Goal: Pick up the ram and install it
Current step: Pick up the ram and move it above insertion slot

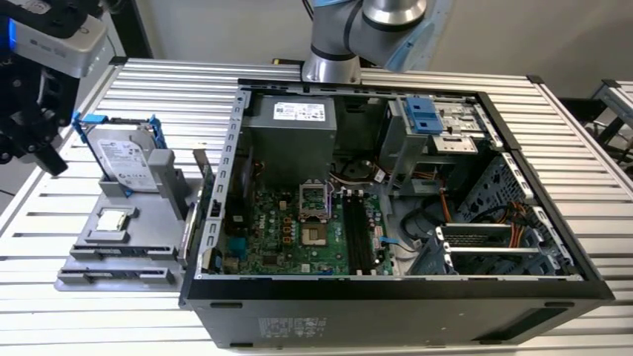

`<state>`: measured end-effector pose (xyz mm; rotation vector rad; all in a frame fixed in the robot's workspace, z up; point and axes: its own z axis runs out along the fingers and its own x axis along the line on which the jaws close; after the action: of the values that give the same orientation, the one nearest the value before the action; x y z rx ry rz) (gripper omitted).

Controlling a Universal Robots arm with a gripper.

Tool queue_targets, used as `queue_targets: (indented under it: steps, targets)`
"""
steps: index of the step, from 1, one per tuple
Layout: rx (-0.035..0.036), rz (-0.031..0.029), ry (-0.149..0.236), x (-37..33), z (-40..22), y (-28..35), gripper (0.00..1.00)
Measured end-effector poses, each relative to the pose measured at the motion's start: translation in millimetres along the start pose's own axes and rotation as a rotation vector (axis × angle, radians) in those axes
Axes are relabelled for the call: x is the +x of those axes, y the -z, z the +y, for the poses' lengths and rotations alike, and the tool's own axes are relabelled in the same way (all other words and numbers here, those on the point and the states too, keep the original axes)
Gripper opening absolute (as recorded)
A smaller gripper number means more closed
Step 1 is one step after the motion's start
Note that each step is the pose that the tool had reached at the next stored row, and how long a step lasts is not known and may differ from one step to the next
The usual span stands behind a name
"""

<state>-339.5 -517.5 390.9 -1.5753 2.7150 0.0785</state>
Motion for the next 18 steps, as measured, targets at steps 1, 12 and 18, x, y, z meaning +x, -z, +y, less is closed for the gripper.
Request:
queue_targets:
  steps: [1,12,18]
  targets:
    - [0.0020,-0.0006,0.018,0.0,0.0,0.1,0.00]
    - [0.0215,-0.0073,0.204,0.0,0.0,-0.1,0.00]
    - [0.0185,-0.0044,0.311,0.0,0.0,0.0,0.00]
